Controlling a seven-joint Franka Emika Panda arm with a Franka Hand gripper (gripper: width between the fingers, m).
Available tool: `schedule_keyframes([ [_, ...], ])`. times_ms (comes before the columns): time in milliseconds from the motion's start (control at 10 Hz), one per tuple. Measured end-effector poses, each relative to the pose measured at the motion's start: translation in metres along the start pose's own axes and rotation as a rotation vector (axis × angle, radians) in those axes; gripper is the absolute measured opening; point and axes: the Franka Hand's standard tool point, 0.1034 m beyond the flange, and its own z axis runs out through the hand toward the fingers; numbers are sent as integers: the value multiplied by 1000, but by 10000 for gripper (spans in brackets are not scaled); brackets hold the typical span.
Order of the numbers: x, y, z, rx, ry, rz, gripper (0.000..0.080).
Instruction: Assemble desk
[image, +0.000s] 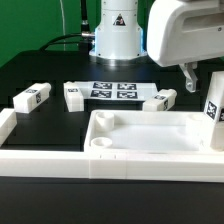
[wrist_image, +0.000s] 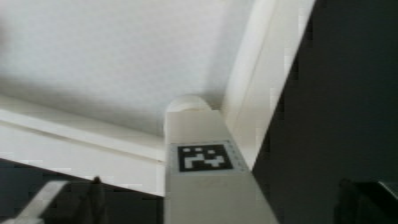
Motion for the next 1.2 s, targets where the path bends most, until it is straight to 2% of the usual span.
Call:
schedule_keyframes([
  [300, 0, 0, 1, -1, -1, -1, 649],
  [500, 1, 8, 3, -67, -16, -56, 649],
  [600, 6, 9, 1, -74, -11, -62, 649],
  [800, 14, 14, -4, -72, -6, -55, 649],
  [1100, 14, 10, 0, -64, -9, -53, 649],
  [1200, 14, 10, 3, -62, -12, -52, 524],
])
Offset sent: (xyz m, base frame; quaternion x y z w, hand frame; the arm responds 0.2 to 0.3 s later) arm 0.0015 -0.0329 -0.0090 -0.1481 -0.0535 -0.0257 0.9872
